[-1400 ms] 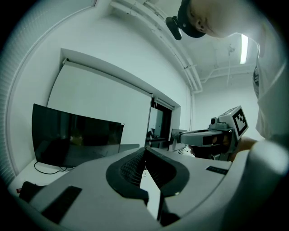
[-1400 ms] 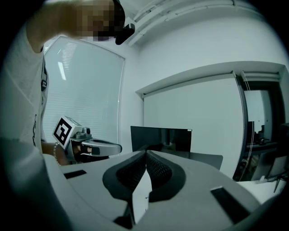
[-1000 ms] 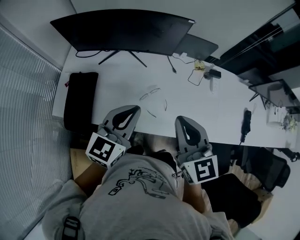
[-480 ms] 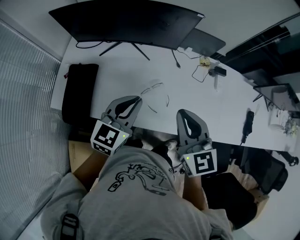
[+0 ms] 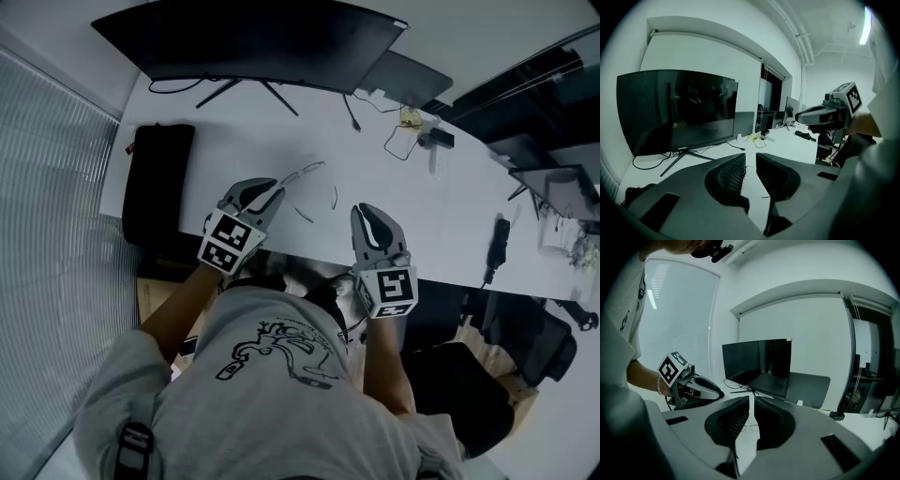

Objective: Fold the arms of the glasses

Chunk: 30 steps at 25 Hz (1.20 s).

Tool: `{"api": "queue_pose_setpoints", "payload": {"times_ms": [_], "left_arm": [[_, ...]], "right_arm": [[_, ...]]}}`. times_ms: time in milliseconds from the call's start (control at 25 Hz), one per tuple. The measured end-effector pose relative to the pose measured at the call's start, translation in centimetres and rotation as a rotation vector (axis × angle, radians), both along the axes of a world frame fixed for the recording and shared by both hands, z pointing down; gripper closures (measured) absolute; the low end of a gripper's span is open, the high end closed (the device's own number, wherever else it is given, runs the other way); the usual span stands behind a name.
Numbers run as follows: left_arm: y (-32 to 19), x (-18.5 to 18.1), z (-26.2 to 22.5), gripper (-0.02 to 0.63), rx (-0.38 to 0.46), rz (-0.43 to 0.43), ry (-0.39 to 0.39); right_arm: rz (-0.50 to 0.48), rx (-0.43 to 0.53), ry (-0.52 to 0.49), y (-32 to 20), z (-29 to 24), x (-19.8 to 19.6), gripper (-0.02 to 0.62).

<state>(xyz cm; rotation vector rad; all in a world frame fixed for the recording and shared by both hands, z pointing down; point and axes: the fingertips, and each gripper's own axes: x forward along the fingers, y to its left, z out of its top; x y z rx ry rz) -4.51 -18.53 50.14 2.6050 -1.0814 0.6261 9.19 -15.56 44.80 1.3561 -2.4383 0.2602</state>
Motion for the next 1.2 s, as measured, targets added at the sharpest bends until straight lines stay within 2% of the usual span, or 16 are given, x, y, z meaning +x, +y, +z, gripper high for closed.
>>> {"api": "queue_pose_setpoints", "payload": {"times_ms": [160,440,680,1200], "left_arm": [[-1.3,0.2,3.8,0.512,-0.059,0.019,-0.048],[-2.8,0.5,9.9,0.500,-0.169,0.056,-0.107],[-3.8,0.2,15.5,0.488,-0.252,0.073,-0.171],[-5.1,1.0,20.9,0.477,-0.322,0.091,-0.219]], "right_arm": [[0.000,-0.039,0.011,-1.3,3.7,0.8,0.554],[0.058,-0.120,0.047,-3.8,10.5,3.1,0.558],[0.068,-0.182,0.077,-5.1,15.6,3.2,0.563],[0.112,-0.311,0.146,-6.5,24.5,4.0,0.565]]}}
